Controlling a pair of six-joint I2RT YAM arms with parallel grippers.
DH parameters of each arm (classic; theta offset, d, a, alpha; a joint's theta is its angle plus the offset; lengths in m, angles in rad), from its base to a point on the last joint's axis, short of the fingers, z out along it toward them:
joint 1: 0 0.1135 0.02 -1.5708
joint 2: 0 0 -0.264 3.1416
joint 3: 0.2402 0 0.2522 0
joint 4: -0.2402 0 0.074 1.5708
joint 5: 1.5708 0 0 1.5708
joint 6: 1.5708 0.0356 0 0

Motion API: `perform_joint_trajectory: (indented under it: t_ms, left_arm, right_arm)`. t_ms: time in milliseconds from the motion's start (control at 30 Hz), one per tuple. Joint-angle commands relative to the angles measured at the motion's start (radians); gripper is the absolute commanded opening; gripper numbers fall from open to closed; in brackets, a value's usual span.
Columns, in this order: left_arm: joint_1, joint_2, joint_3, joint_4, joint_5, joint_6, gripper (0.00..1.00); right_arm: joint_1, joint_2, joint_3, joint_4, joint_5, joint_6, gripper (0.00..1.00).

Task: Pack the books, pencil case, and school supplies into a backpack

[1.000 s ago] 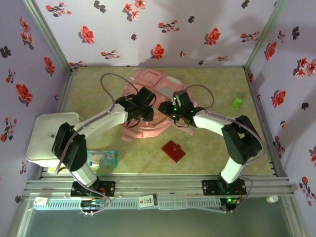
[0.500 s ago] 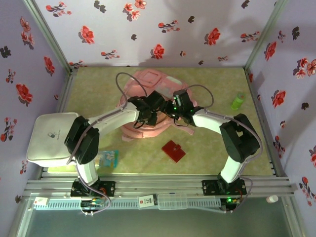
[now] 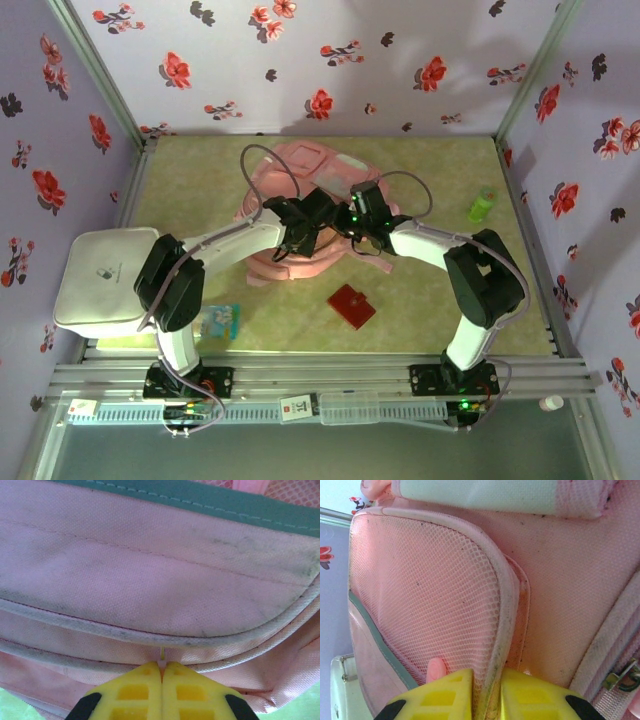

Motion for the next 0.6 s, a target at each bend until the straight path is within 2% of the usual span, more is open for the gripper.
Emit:
perform_joint_trajectory:
  t_ms: [0, 133, 300, 567]
  left_arm:
    - [0.014, -0.058, -0.011, 0.017, -0.028, 0.032, 0.0]
    - [0.016, -0.091, -0.039, 0.065, 0.03, 0.057, 0.0]
    - [0.048, -0.105, -0.05, 0.051, 0.002, 0.054, 0.0]
    - [0.128, -0.157, -0.1, 0.106, 0.046, 0.085, 0.0]
  right_arm:
    - [-0.018, 0.016, 0.055, 0.011, 0.057, -0.042, 0.16]
    - [-0.06, 0.046, 0.117, -0.007, 0.039, -0.103, 0.13]
    - [-0.095, 0.071, 0.164, -0.015, 0.043, -0.152, 0.08]
    - [-0.144, 0.063, 0.159, -0.008, 0.034, -0.167, 0.1]
